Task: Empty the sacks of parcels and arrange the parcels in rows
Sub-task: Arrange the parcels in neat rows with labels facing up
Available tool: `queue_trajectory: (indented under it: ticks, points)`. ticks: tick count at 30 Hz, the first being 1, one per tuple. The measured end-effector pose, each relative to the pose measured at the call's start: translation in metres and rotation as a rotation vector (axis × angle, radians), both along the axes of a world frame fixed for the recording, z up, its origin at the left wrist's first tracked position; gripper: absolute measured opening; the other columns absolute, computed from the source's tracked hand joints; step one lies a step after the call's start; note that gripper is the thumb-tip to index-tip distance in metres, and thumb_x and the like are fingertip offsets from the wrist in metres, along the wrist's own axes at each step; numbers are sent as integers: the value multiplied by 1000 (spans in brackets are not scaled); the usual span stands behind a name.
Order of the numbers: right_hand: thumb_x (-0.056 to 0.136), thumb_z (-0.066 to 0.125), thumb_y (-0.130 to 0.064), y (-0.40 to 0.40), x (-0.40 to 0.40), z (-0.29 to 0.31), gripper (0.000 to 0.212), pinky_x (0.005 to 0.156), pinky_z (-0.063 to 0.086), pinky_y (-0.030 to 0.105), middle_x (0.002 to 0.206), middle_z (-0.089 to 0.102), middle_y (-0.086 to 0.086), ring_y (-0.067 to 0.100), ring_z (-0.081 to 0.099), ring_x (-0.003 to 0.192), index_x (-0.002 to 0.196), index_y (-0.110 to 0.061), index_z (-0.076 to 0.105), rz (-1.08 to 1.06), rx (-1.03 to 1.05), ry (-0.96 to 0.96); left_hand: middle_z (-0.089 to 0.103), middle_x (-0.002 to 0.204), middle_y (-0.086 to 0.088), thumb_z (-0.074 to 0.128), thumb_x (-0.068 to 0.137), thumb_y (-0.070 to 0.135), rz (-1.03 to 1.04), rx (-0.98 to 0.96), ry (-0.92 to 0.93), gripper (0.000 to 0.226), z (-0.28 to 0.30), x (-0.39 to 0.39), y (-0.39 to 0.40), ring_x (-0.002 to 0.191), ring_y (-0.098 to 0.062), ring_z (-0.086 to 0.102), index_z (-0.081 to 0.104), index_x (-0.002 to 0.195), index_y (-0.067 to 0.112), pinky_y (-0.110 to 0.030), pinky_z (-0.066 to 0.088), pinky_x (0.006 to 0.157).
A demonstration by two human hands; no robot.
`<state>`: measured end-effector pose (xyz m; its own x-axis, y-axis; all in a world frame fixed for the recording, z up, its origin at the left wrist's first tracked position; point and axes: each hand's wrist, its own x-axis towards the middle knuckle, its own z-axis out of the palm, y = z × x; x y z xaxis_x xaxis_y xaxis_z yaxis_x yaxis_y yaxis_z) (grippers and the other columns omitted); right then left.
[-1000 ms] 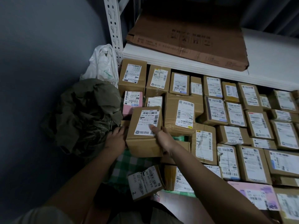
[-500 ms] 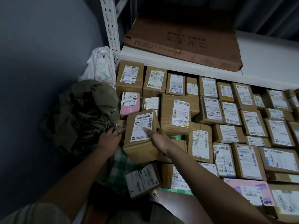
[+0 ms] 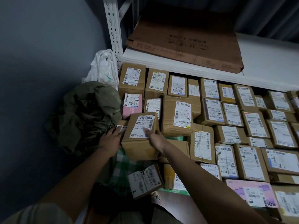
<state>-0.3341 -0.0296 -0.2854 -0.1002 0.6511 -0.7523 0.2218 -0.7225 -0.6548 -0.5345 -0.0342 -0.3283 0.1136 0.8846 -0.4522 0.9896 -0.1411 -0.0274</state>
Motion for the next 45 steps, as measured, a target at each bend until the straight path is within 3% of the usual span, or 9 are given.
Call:
queue_trajectory:
  ticks: [3, 6, 11, 17, 23, 28, 33, 38, 45]
  points:
    - [79, 56, -72, -1, -1, -10, 91, 100, 46, 41, 140, 53, 6, 28, 57, 118, 152, -27, 26, 3, 22, -18, 8, 161, 4, 50, 95, 25, 52, -23, -116, 68, 3, -2, 0, 147, -23, 10, 17, 153, 28, -34, 21, 117]
    - [64, 54, -82, 2, 0, -14, 104, 108, 40, 46, 140, 54, 3, 28, 54, 123, 151, -30, 30, 14, 31, -49, 26, 156, 0, 52, 92, 6, 158, -13, -510, 65, 17, 1, -1, 143, -25, 25, 27, 151, 19, -22, 23, 111]
    - [96, 52, -34, 8, 2, -3, 38, 102, 44, 39, 133, 59, 8, 28, 56, 117, 127, -12, 54, 99, 127, -206, 42, 147, -3, 51, 90, -10, 390, -253, -941, 80, 30, 14, -5, 117, -8, 49, 16, 153, 24, -12, 39, 90]
    - [99, 53, -23, 7, 2, -10, 41, 93, 45, 37, 132, 56, 14, 32, 55, 118, 135, -9, 40, 198, 229, -442, 5, 159, 8, 67, 86, 23, 181, -306, -703, 102, 24, 33, -10, 140, -15, 24, -9, 153, 26, -32, 34, 110]
    - [94, 60, -19, 4, 6, -22, 69, 93, 49, 39, 129, 57, 16, 32, 59, 114, 150, -13, 21, 395, 306, -664, 13, 155, -6, 71, 81, 45, 96, -98, -393, 97, 17, 46, -11, 143, -27, 6, 9, 152, 21, -40, 22, 113]
    - [95, 59, -28, 7, 13, -25, 73, 97, 46, 41, 145, 37, 18, 35, 49, 124, 153, -15, 17, 576, 370, -790, -19, 159, 1, 71, 78, 51, -35, -180, -324, 108, 12, 54, -4, 146, -22, -18, 0, 154, 24, -51, 12, 119]
    - [98, 51, -35, 3, 29, -28, 69, 101, 40, 42, 149, 33, 17, 35, 35, 133, 152, -8, 18, 825, 505, -990, -15, 160, 3, 71, 81, 44, -86, -130, -288, 99, 5, 70, -3, 147, -24, -13, 6, 154, 26, -54, 16, 117]
    - [91, 59, -45, -5, 74, -21, 70, 103, 35, 37, 146, 37, 7, 29, 38, 130, 151, -23, 30, 821, 771, -721, -6, 161, 1, 72, 78, 47, -115, -83, -252, 98, 11, 72, 1, 147, -27, -3, 13, 153, 23, -46, 16, 118]
    - [73, 76, -52, -8, 143, -36, 115, 117, 9, 50, 162, 3, 5, 30, 3, 148, 156, -26, 1, 1114, 495, -849, 4, 159, -10, 74, 76, 43, -154, -54, -172, 92, 13, 84, 1, 144, -33, 8, 22, 147, 15, -45, 25, 114]
